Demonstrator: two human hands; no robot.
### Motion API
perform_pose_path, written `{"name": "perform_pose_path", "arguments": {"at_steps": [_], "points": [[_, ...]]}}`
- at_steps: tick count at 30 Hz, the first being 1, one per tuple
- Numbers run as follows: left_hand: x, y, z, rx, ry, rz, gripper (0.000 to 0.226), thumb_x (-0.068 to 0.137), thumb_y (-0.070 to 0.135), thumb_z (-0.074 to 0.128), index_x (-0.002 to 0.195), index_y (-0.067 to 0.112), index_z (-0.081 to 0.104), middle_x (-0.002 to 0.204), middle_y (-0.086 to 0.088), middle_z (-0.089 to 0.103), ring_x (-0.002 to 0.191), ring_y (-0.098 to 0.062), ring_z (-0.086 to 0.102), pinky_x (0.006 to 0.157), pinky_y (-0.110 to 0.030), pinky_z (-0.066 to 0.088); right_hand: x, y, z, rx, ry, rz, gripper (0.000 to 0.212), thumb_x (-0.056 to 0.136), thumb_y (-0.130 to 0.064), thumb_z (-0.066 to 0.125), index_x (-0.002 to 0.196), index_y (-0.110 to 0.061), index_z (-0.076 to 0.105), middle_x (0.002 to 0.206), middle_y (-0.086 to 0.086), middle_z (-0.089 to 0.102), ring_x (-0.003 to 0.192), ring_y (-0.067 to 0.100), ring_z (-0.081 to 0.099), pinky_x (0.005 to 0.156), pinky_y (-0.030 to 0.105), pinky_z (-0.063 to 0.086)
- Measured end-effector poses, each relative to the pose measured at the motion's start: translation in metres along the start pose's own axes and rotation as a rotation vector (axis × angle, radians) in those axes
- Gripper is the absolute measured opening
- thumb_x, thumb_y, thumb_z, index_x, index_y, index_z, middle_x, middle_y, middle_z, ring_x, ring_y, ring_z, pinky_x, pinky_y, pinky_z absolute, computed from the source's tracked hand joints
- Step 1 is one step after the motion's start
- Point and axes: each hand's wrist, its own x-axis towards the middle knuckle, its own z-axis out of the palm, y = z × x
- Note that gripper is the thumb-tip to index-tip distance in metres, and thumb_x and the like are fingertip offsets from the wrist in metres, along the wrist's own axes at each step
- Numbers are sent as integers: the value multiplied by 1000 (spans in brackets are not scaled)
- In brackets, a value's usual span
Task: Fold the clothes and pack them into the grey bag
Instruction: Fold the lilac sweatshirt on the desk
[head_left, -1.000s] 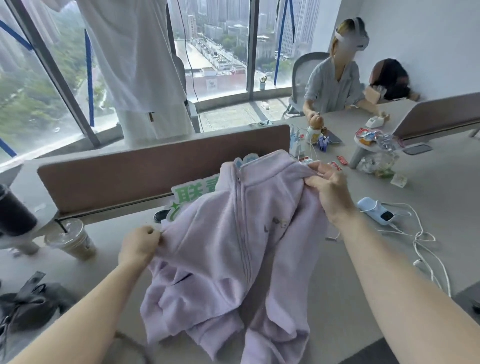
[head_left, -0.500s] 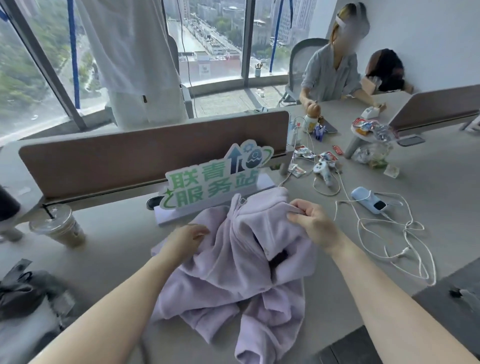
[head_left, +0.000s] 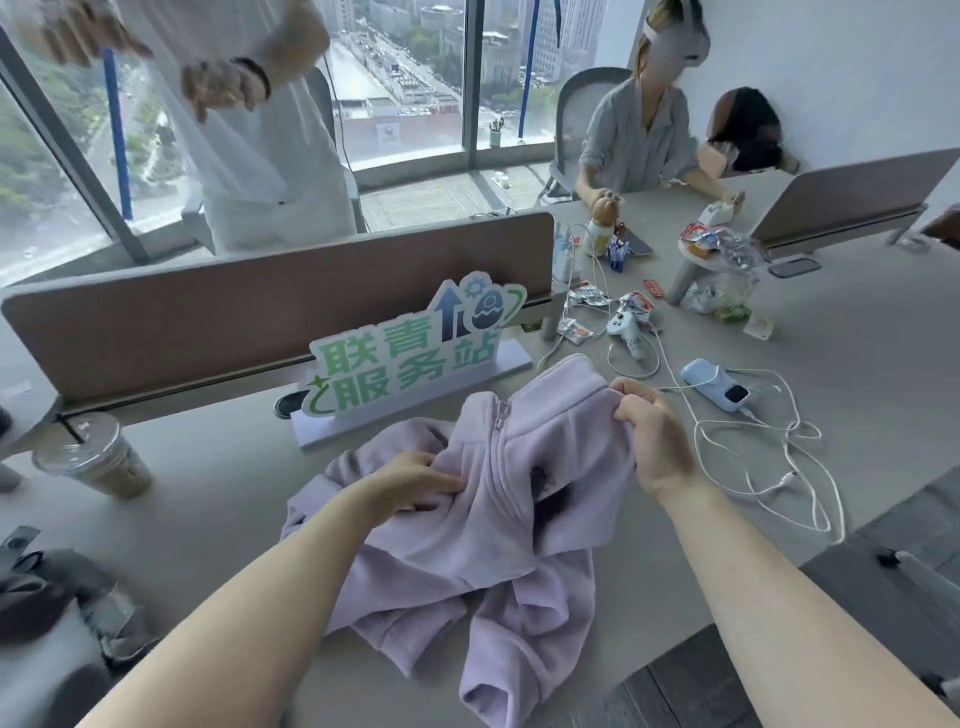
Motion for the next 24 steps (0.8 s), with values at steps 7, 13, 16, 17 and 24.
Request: {"name": "perform_pose_path", "arguments": {"at_steps": [7,13,16,17,24], "points": [[-62,57,-36,-286,171,426,17,68,17,76,82,22,70,85,-1,69,81,-19,63,76,-32,50,11,-25,-4,-114,65,-69,12,59,-9,43,58,-13,54,47,-8,43,46,8,34,43,20,26],[-110,107,-45,-100,319,679,25,70,3,67,68,10,43,58,11,41,54,-3,36,45,-14,29,17,-20,14,-350,-244,32,22,86,-25,72,95,-5,69,79,1,65,69,6,57,64,21,44],[-118,103,-48,-106,322,588,24,77,1,73,81,10,51,63,4,50,47,-1,39,40,-11,29,15,-25,17,-247,-163,-69,7,85,-13,70,79,-10,67,72,5,56,66,10,48,63,25,38],[-122,100,-48,-123,323,535,20,82,8,73,87,10,54,65,3,53,46,-1,41,39,-10,29,14,-31,16,-164,-158,-69,6,81,-16,70,78,-15,65,75,9,54,70,16,47,67,31,37],[-102,53,-29,128,248,258,25,91,34,66,70,23,70,62,13,55,59,-4,43,57,-19,34,16,-47,8,57,-238,-65,4,78,-18,60,77,-21,58,73,6,47,68,17,40,61,29,30]]}}
